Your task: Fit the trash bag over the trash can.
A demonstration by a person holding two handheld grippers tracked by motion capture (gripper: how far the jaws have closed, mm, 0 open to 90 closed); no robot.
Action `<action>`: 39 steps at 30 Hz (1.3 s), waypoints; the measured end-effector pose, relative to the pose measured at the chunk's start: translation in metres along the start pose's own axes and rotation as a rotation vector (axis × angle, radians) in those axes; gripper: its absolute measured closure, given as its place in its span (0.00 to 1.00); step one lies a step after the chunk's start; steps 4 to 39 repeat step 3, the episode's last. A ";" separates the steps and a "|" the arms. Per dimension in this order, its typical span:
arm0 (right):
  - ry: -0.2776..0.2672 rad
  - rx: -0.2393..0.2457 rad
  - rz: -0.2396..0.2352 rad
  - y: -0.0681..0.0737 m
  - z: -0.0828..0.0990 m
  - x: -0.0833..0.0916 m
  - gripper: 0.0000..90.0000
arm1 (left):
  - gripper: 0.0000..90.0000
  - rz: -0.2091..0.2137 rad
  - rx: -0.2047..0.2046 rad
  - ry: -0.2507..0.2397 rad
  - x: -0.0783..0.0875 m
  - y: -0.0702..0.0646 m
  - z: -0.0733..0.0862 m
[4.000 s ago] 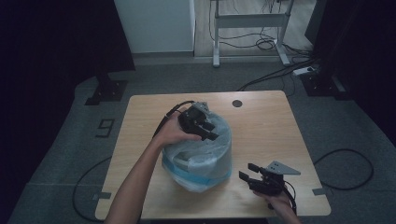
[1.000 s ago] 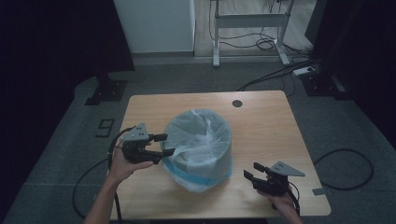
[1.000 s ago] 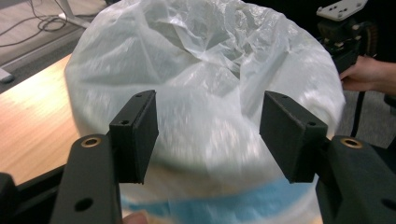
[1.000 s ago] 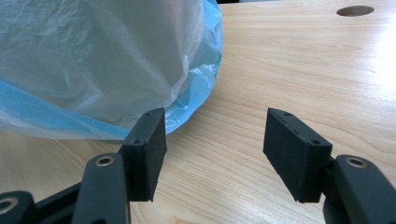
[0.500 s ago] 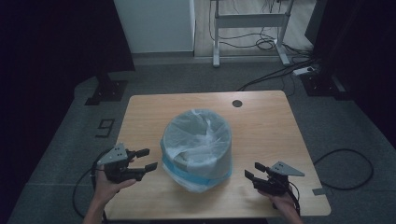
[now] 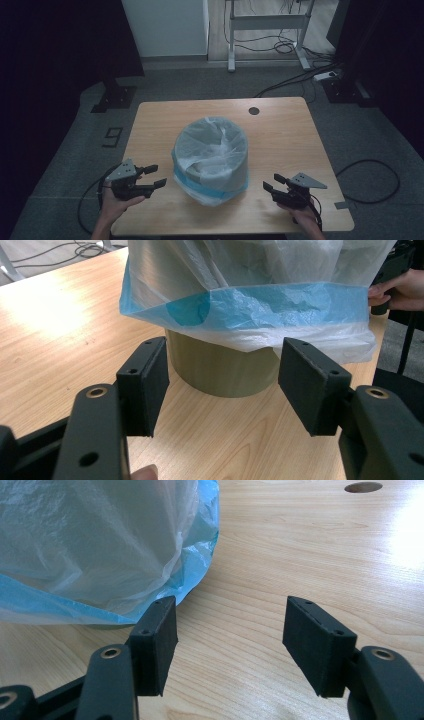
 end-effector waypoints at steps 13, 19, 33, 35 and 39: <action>0.000 0.001 0.002 -0.001 0.000 -0.001 0.42 | 0.40 0.002 0.004 0.000 -0.002 0.001 0.001; 0.000 0.001 0.002 -0.001 0.000 -0.001 0.42 | 0.40 0.002 0.004 0.000 -0.002 0.001 0.001; 0.000 0.001 0.002 -0.001 0.000 -0.001 0.42 | 0.40 0.002 0.004 0.000 -0.002 0.001 0.001; 0.000 0.001 0.002 -0.001 0.000 -0.001 0.42 | 0.40 0.002 0.004 0.000 -0.002 0.001 0.001; 0.000 0.001 0.002 -0.001 0.000 -0.001 0.42 | 0.40 0.002 0.004 0.000 -0.002 0.001 0.001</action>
Point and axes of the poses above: each handheld gripper's, and its own axes: x roughly backward along the jaws, z roughly out of its underside, y roughly to its left, the point moved 9 cm from there along -x, roughly forward along the jaws, and after that the axes turned 15 degrees about z, right-handed, at the moved point
